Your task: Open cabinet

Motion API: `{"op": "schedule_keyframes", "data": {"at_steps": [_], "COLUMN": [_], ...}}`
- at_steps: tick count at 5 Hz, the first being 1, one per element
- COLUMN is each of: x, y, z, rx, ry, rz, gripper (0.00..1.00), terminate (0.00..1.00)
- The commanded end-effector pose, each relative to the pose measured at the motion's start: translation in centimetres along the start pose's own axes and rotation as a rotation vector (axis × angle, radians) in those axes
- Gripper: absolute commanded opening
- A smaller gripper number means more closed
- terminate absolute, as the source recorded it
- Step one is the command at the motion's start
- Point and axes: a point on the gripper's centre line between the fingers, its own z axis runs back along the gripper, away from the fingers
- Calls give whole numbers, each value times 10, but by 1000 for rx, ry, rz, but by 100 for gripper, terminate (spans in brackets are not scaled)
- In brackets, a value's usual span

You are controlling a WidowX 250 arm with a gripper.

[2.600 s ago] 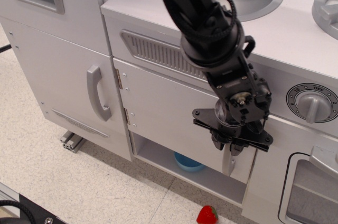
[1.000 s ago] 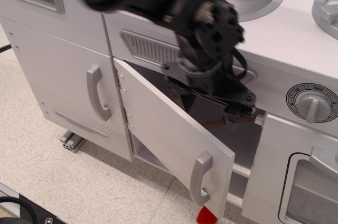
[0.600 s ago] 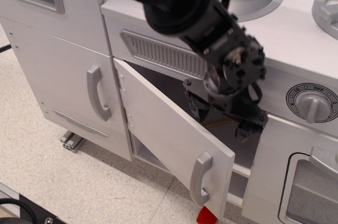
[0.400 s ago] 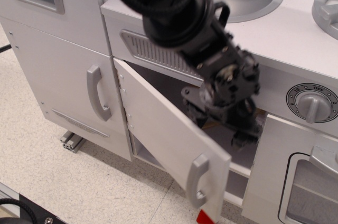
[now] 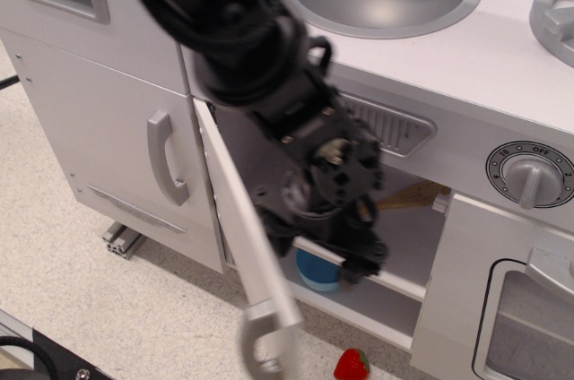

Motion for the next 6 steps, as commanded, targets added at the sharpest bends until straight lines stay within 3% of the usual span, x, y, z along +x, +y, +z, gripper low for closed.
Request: {"op": "schedule_keyframes", "data": {"at_steps": [1, 5, 6], "x": [-15, -15, -15], "y": [60, 60, 60], "z": [8, 8, 8], "rx": [40, 40, 40], "ry": [13, 13, 13], "rz": [53, 53, 53], "gripper": [100, 100, 100], "terminate": [0, 0, 100]}}
